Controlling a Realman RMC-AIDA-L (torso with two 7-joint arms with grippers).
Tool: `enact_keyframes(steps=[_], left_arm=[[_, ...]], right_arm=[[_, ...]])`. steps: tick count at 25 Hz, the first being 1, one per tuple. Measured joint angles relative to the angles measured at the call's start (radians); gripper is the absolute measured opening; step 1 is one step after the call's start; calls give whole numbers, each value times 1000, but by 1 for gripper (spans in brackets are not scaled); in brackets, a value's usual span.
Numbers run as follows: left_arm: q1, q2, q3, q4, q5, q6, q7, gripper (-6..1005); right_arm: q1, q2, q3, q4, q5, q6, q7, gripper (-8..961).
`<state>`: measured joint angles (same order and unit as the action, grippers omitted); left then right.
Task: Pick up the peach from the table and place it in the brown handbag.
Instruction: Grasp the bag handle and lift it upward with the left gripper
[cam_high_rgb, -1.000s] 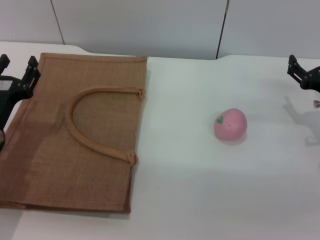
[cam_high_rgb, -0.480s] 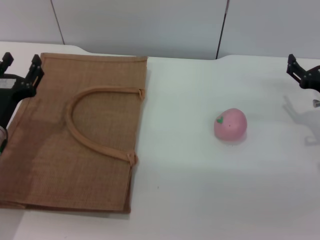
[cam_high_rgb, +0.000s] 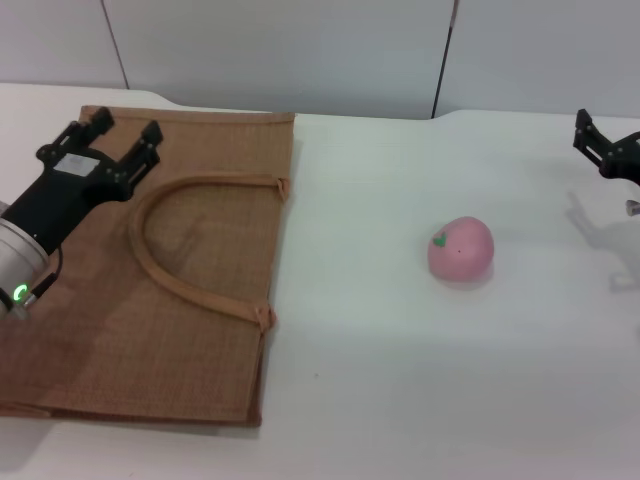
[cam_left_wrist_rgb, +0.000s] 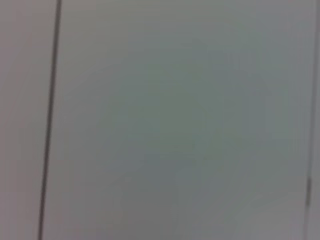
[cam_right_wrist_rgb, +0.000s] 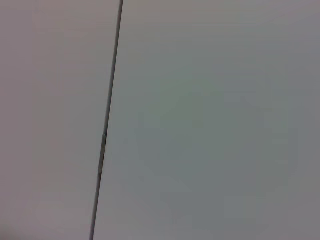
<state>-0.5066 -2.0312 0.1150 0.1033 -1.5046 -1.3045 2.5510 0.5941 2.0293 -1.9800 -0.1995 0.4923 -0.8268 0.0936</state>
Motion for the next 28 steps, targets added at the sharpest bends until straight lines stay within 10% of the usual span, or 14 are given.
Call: enact_keyframes(steps=[15,28], left_arm=[[12,0,-2,319,425,-71,-434,658],[25,-4,-59,401,407,-61,-635,649]], right_arm=[[-5,-2,0,0,-3,0,0,883],[-2,0,0,0,-6,0,0,880]])
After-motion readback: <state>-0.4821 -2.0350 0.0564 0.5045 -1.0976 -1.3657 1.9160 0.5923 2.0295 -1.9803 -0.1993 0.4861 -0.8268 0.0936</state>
